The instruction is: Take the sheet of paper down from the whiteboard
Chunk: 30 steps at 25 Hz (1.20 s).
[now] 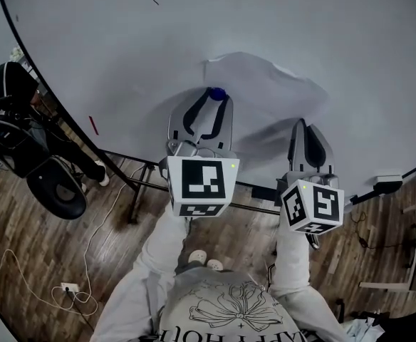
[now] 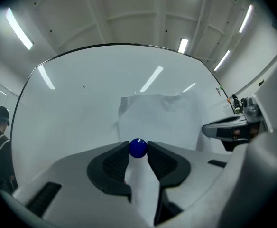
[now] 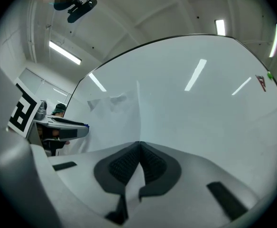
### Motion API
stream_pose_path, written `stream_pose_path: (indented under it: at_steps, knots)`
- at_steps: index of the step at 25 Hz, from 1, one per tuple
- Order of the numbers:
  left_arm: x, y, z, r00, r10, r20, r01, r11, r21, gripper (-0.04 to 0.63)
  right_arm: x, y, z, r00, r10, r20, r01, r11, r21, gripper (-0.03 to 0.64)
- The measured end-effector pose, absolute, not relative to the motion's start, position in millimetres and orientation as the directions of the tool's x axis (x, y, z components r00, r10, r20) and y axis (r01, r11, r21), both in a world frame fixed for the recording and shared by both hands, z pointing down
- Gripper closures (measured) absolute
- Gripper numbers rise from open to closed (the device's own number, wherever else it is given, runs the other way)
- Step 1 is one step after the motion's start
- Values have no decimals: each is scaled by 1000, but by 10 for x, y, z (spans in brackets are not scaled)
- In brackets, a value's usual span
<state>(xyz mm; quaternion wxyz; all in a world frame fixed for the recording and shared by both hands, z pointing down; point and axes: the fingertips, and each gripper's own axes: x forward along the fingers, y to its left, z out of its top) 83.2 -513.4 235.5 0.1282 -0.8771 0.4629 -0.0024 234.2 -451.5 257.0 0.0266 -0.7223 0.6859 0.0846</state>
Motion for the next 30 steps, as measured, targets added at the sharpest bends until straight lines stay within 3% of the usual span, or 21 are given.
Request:
stream_pose_path:
  at_steps: [17,30]
  knots:
    - [556,-5438,2502,542,-838,-69,-829,-520,-206,479,2777,-4163,2715,205,-969,-136,-978,-210,22,615]
    - [454,-5233,2453,537,-834,-126,-837,-510,-198,479,2773,-3926,2603,259,-952,-165,-964,-266,25,614]
